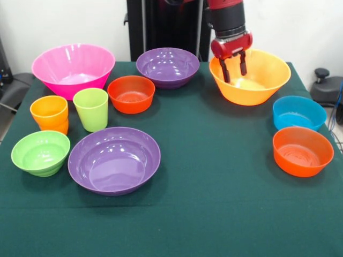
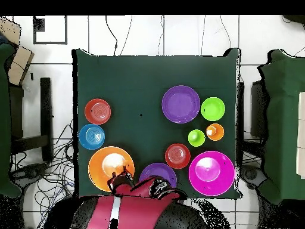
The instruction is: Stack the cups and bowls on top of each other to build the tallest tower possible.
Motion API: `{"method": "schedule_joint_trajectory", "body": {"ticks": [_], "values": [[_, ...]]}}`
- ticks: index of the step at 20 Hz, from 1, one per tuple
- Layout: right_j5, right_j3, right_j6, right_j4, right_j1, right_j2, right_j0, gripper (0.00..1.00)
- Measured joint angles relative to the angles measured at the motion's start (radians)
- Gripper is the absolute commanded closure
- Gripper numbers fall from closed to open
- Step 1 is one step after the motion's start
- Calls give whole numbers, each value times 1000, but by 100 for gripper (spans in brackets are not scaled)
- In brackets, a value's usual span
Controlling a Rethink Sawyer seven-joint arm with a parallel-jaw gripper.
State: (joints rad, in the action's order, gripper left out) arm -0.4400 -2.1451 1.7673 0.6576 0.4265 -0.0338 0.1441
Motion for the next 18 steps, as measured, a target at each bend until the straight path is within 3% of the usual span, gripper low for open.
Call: {"method": "schedule_joint_trajectory", "body": {"ticks": [5,8,18], "values": [[12,0,0,0,-5,11,22,0],[49,-2,0,0,29,-3,57,0],[266,-49,0,-49,239,-122,166,0]]}}
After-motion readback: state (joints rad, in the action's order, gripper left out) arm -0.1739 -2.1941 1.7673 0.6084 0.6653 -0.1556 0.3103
